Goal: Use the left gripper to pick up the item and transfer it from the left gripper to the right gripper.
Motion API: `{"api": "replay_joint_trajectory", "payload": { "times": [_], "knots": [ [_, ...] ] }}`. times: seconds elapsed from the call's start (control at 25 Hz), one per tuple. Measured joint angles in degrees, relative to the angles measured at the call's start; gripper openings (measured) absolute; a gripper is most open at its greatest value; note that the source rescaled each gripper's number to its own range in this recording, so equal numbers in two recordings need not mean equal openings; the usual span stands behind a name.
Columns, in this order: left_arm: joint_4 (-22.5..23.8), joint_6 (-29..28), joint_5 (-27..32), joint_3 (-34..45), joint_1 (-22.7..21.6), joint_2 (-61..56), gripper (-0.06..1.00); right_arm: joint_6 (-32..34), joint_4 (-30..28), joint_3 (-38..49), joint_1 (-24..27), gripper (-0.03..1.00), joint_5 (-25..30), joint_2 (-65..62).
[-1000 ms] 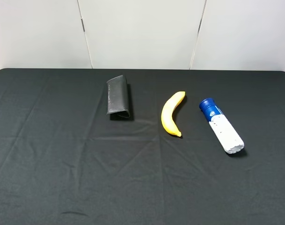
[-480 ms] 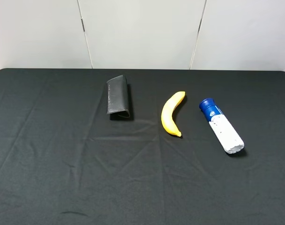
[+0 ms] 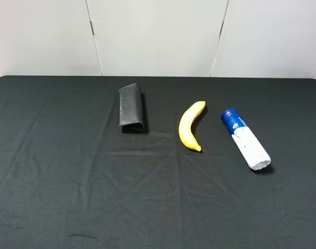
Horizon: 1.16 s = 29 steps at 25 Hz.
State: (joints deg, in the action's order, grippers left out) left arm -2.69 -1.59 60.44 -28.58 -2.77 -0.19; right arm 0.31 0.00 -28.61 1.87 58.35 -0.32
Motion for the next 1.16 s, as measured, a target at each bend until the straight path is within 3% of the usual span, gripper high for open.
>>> {"api": "replay_joint_trajectory", "payload": {
  "times": [1.16],
  "knots": [
    [0.0, 0.0, 0.0, 0.0, 0.0, 0.0, 1.0, 0.1, 0.0, 0.0, 0.6, 1.0, 0.0, 0.0]
  ]
}}
